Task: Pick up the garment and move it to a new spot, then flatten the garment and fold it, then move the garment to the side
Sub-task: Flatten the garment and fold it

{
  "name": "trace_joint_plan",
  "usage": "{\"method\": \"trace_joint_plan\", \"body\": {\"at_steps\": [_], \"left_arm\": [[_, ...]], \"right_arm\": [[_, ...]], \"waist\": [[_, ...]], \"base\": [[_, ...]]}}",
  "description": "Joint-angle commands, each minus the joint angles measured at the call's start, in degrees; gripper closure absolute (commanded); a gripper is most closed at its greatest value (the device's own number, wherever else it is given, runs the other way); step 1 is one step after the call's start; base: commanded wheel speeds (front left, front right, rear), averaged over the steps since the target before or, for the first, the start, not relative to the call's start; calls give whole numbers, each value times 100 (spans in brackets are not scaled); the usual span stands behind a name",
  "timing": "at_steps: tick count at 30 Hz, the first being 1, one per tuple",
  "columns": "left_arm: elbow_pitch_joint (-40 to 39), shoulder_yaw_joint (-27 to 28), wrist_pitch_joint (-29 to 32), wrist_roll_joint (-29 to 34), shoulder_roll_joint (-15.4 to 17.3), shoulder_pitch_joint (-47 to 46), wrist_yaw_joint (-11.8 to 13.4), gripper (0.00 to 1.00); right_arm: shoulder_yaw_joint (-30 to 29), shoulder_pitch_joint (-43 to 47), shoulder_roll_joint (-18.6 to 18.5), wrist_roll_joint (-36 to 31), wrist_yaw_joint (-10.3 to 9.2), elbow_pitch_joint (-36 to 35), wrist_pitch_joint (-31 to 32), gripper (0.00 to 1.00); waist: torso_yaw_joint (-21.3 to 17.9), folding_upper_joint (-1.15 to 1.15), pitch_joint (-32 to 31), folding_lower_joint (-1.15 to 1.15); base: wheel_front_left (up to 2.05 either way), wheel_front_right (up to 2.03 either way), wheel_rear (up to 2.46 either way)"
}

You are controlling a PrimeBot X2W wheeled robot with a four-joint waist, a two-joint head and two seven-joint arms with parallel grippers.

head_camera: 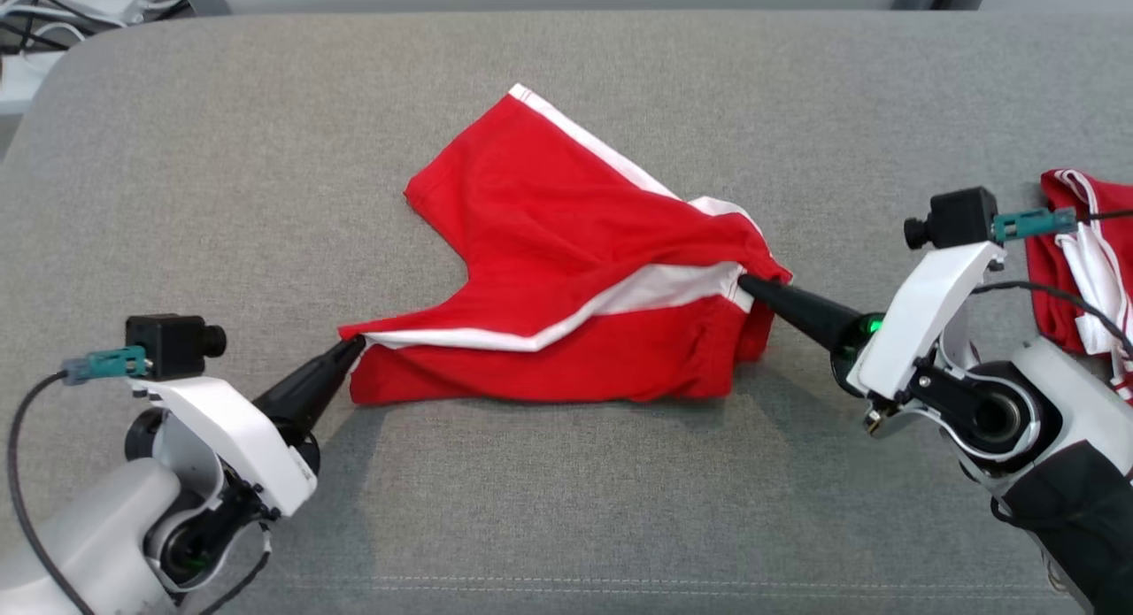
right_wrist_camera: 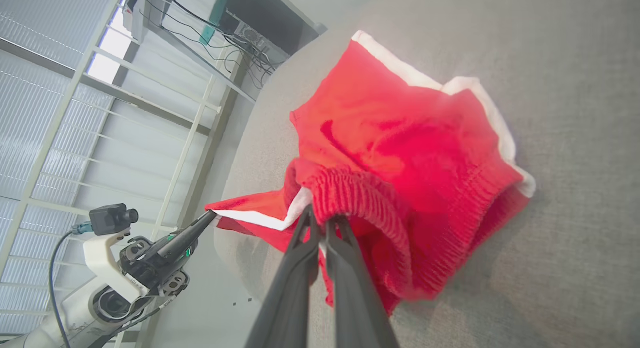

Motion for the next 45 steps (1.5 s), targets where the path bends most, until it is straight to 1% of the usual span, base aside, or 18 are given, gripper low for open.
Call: {"method": "trace_joint_plan", "body": {"at_steps": [1,7,15,19,24,28,31,32,33,36,39,42,45], "left_arm": [[-102,285,-78,-48,317,-322,1,100],[-282,548,-91,-271,595,-694,1,100],[-448,722,260,-438,940,-1222,1,100],[-633,864,269,-580,1073,-1342,1,100],[-866,1049,153,-630,1207,-1477,1,100],[-1168,1134,266,-742,1390,-1512,9,100],[-1473,1021,701,-966,1611,-1374,61,100],[-1473,1021,701,-966,1611,-1374,61,100],[-1576,943,903,-1043,1709,-1298,82,100],[-1873,590,1618,-1334,1961,-968,161,100],[-2141,108,2407,-1621,2142,-561,273,100],[-2298,-315,3148,-1968,2188,-247,386,100],[-2318,-660,3923,-2216,2172,-166,566,100]], "right_arm": [[-22,-87,-31,-50,26,-191,-104,100],[-60,-296,31,-70,26,-161,-343,100],[-274,-686,-30,361,26,-125,-92,100],[-424,-799,-80,397,26,-281,-217,100],[-479,-859,-60,207,26,-521,-586,100],[-420,-827,-75,308,26,-856,-499,100],[-282,-716,-246,425,26,-1043,-161,100],[-282,-716,-246,425,26,-1043,-161,100],[-207,-655,-319,490,26,-1088,17,100],[167,-406,-602,738,26,-1139,810,100],[644,-146,-918,937,26,-1075,1673,100],[1188,-19,-1237,1020,26,-940,2550,100],[1564,-196,-1423,942,26,-793,3174,100]], "waist": [[-12,0,-90,0],[-7,0,-429,0],[50,0,-793,0],[66,0,-975,0],[59,0,-1210,0],[36,0,-1285,0],[28,0,-1269,0],[28,0,-1269,0],[22,0,-1231,0],[7,0,-1061,0],[-23,0,-795,0],[-55,0,-417,0],[-88,0,55,0]], "base": [[0,0,0],[0,0,0],[0,0,0],[0,0,0],[0,0,0],[0,0,0],[0,0,0],[0,0,0],[0,0,0],[0,0,0],[0,0,0],[0,0,0],[0,0,0]]}}
